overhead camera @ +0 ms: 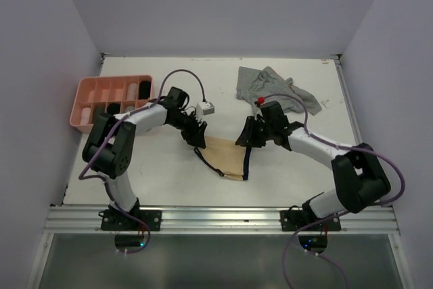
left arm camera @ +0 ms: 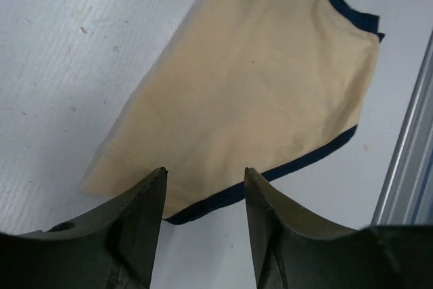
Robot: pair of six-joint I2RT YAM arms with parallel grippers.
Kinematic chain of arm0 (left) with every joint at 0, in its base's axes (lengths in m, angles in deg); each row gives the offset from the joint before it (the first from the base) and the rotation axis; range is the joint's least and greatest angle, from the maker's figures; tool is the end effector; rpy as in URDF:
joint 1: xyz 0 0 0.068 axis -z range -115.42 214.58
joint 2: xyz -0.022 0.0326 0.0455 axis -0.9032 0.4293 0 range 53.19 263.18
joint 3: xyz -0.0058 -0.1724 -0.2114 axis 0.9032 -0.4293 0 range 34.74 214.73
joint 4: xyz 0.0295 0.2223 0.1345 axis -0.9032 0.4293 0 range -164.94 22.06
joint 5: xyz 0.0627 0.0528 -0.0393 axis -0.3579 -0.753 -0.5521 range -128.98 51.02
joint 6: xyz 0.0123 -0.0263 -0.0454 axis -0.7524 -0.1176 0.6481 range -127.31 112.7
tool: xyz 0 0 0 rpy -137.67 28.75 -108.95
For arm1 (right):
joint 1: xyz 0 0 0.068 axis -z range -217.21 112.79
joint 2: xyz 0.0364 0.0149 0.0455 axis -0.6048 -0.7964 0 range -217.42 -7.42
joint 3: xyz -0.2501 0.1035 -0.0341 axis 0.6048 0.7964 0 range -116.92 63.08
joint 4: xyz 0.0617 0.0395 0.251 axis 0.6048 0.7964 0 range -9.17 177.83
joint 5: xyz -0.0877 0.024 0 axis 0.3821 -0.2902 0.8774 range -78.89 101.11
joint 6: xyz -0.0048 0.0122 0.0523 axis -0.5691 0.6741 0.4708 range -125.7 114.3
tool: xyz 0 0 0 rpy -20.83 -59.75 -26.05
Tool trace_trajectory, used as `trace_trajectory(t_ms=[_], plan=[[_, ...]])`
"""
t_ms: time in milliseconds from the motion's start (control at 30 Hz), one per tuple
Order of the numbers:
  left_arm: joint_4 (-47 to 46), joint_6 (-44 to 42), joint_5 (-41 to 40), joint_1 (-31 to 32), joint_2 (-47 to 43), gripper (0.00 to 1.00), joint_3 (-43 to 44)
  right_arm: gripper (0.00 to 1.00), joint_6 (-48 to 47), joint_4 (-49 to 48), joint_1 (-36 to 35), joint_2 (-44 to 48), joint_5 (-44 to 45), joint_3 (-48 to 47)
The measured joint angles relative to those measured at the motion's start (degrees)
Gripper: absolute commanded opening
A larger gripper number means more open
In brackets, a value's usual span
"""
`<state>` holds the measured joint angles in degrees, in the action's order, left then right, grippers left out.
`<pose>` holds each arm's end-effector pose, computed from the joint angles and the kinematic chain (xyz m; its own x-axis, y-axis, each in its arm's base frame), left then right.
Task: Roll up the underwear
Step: Fold the underwear
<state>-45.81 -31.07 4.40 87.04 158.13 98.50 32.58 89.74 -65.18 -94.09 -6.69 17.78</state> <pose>0.3101 -0.1548 0.1585 -0.5982 0.5643 -0.5690 0.8006 0.3888 -0.4560 0.2574 0.1488 0.1771 -0.9168 0.1811 -0.3559 -0.0649 0.8118 0.5804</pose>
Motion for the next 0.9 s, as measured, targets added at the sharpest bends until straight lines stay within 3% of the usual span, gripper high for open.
trace_trajectory(t_ms=[100,233,333,433,500,767,900], plan=[[-0.33,1.2,2.54,0.0,-4.96,0.59,-0.02,0.33,1.84,-0.63,-0.04,6.58,-2.99,0.37],[-5.64,7.48,7.58,0.0,-11.8,0.65,-1.31,0.33,9.73,-8.85,-1.14,13.0,-6.82,6.71],[-11.72,13.86,10.99,0.02,-13.25,0.76,-4.52,0.41,15.87,-14.86,-3.72,12.07,-8.41,13.92],[-14.8,18.53,12.37,0.0,-12.07,1.0,-7.26,0.53,20.92,-19.43,-6.01,7.78,-9.09,19.12],[-16.06,20.92,12.7,0.0,-11.28,1.0,-8.46,0.65,23.12,-22.45,-6.88,4.33,-9.46,20.33],[-18.73,25.0,12.74,-1.03,-11.04,1.0,-9.07,0.79,29.35,-41.22,-7.45,-7.04,-16.72,20.94],[-18.36,25.29,12.81,-3.08,-11.1,1.0,-7.15,0.87,30.56,-46.86,-7.54,-7.56,-17.84,22.36]])
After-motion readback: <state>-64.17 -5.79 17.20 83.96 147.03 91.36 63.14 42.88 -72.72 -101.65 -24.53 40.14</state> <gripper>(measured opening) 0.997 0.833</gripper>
